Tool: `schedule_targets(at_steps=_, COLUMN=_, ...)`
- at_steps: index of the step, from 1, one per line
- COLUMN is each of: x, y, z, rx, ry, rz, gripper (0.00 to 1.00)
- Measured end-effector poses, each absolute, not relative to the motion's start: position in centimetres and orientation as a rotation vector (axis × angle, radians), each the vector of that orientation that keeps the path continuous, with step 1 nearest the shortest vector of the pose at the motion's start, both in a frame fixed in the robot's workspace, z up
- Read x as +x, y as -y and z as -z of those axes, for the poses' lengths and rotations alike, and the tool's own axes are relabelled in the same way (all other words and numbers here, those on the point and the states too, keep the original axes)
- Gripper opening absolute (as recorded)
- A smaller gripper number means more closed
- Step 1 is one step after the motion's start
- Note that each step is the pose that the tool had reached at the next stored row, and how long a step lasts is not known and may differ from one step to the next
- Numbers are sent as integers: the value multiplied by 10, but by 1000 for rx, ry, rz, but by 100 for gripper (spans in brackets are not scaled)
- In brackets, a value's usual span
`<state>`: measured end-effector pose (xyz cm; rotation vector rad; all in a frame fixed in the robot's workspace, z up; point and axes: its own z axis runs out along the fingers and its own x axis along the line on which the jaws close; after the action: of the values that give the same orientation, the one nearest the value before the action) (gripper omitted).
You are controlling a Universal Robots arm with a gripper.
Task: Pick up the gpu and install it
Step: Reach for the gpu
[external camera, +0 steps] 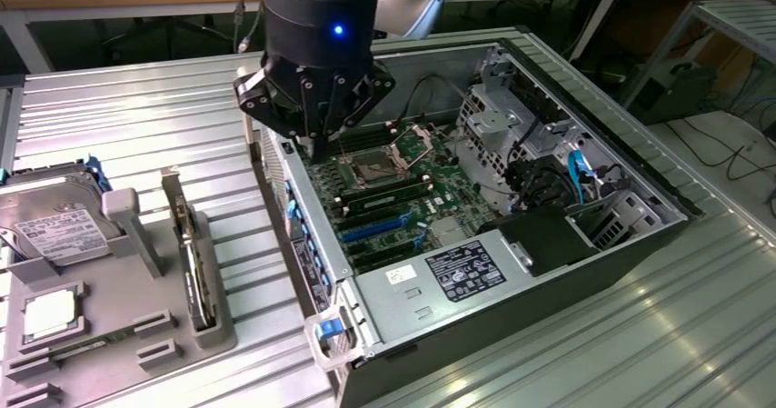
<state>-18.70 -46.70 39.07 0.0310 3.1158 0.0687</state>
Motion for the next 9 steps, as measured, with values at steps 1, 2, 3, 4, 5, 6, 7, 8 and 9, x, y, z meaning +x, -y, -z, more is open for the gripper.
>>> schedule_targets(at_steps=1, x=-188, y=467, z=-391, rx=29, ry=-3116, rz=-69, gripper=11)
schedule_targets(at_steps=2, x=-190, y=468, z=-391, rx=27, ry=-3116, rz=-69, gripper=11)
schedule_targets(at_steps=3, x=-191, y=468, z=-391, rx=25, ry=-3116, rz=-69, gripper=11)
schedule_targets(at_steps=4, x=-193, y=468, z=-391, rx=22, ry=-3116, rz=-69, gripper=11)
schedule_targets(at_steps=5, x=-194, y=469, z=-391, rx=18, ry=-3116, rz=-69, gripper=11)
schedule_targets(at_steps=6, x=-196, y=469, z=-391, rx=15, ry=-3116, rz=-69, gripper=11)
schedule_targets(at_steps=7, x=-197, y=469, z=-391, rx=11, ry=-3116, rz=-69, gripper=11)
schedule_targets(at_steps=8, x=-198, y=469, z=-391, rx=8, ry=-3116, rz=-69, gripper=11)
schedule_targets(at_steps=9, x=-200, y=469, z=-391, rx=4, ry=-3116, rz=-69, gripper=11)
